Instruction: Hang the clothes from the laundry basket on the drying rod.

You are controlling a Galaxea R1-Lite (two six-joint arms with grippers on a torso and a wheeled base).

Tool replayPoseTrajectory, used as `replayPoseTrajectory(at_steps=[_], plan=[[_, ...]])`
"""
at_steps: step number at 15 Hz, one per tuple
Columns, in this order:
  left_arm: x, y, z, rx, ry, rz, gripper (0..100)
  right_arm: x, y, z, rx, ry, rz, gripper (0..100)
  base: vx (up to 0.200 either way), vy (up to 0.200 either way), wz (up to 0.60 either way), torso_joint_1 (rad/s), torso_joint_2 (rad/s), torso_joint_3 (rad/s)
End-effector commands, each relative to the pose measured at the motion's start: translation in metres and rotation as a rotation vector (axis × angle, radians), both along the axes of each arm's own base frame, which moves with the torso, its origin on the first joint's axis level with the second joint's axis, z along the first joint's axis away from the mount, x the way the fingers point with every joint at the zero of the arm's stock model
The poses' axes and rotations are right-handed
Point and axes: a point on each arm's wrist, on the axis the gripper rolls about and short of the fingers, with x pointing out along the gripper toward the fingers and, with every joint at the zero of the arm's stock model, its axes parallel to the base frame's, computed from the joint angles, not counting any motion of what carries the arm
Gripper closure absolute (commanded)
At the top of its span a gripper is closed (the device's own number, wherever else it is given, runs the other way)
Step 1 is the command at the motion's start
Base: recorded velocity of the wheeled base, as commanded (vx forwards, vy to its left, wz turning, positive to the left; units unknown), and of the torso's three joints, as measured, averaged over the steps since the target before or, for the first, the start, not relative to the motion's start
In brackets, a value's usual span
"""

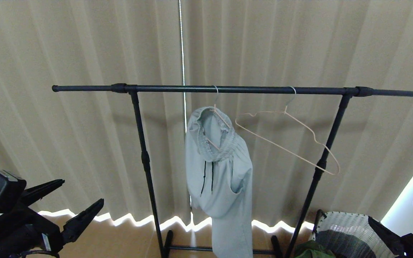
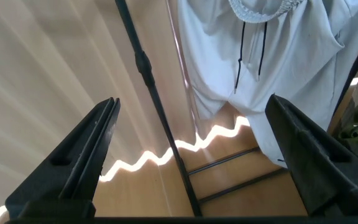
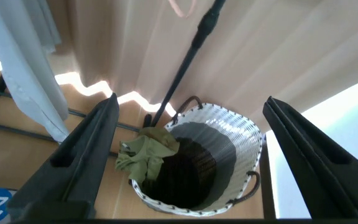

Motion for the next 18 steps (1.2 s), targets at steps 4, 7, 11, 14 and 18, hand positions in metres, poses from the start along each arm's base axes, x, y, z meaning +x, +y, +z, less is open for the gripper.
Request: replayPoseTrajectory(at_steps=[4,7,11,14,18], plan=[[-0.0005,0.0002,0.0000,0.000,-0.001,0.002,0,-0.0001,-0.0005,-0.0013,-0.009,0.007,-0.001,0,0.000,0.000,0.00,0.000,0.00,0.000],[-0.0007,0.0005,-0.0004,0.000,0.000,0.003,0,-0.0001,-0.0005,-0.0013,-0.015,0.008,0.001,0,0.000,0.000,0.00,0.000,0.00,0.000],[-0.0032,0.0008,0.0008,-0.002,-0.012,0.003,0,-0.0010,-0.0006,-0.0029,-0.025,0.014,0.006,0,0.000,0.000,0.00,0.000,0.00,0.000],[-0.0047,0.0010,0.0022,-0.003,-0.022,0.003,0,-0.0011,-0.0006,-0.0026,-0.025,0.011,0.005,0,0.000,0.000,0.00,-0.011,0.02,0.012],[-0.0049,0.0010,0.0018,-0.003,-0.021,0.003,0,-0.0011,-0.0008,-0.0027,-0.027,0.013,0.005,0,0.000,0.000,0.00,-0.181,0.40,0.205]])
